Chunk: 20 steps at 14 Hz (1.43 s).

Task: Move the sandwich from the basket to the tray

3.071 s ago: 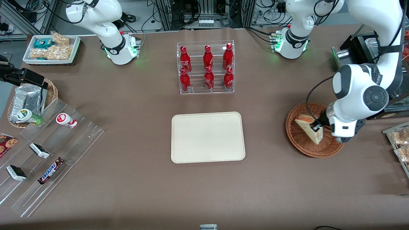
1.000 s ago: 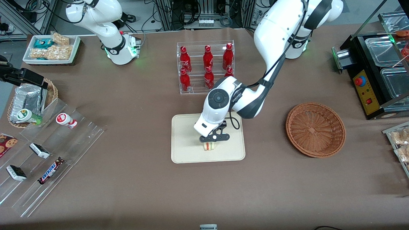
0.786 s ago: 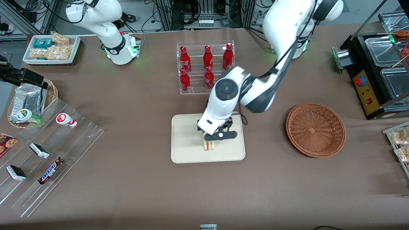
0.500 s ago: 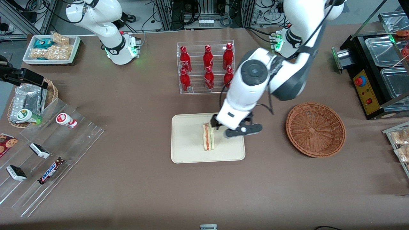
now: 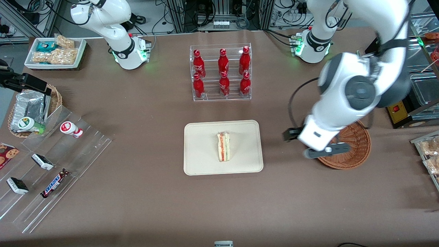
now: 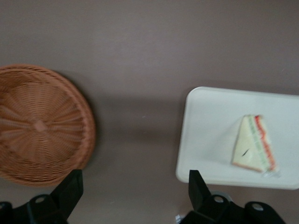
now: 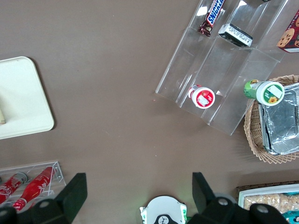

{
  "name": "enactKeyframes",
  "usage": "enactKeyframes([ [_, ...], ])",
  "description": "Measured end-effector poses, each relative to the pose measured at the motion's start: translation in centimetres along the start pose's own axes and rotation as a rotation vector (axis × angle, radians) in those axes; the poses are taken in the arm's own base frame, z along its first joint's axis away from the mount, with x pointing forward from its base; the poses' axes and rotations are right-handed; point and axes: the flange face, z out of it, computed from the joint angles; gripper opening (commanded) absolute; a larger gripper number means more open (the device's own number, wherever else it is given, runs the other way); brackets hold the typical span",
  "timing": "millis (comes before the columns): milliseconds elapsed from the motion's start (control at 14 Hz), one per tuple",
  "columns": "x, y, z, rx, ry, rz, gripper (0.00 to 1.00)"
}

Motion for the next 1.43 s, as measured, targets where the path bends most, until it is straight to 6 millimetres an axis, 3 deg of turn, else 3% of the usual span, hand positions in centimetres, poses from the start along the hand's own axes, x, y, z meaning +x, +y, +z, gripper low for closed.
enactKeyframes([
  [286, -1.4, -9.0, -5.6, 0.002, -0.027, 0.097, 1.0],
  [500, -2.3, -13.1, -8.5, -0.007, 0.007, 0.072, 1.0],
  [786, -3.5, -15.9, -9.7, -0.004, 0.024, 0.028, 1.0],
  [1000, -3.3, -18.2, -9.6, -0.007, 0.028, -0.012, 1.0],
  [1429, -3.0, -18.6, -9.5, -0.009, 0.034, -0.019, 1.0],
])
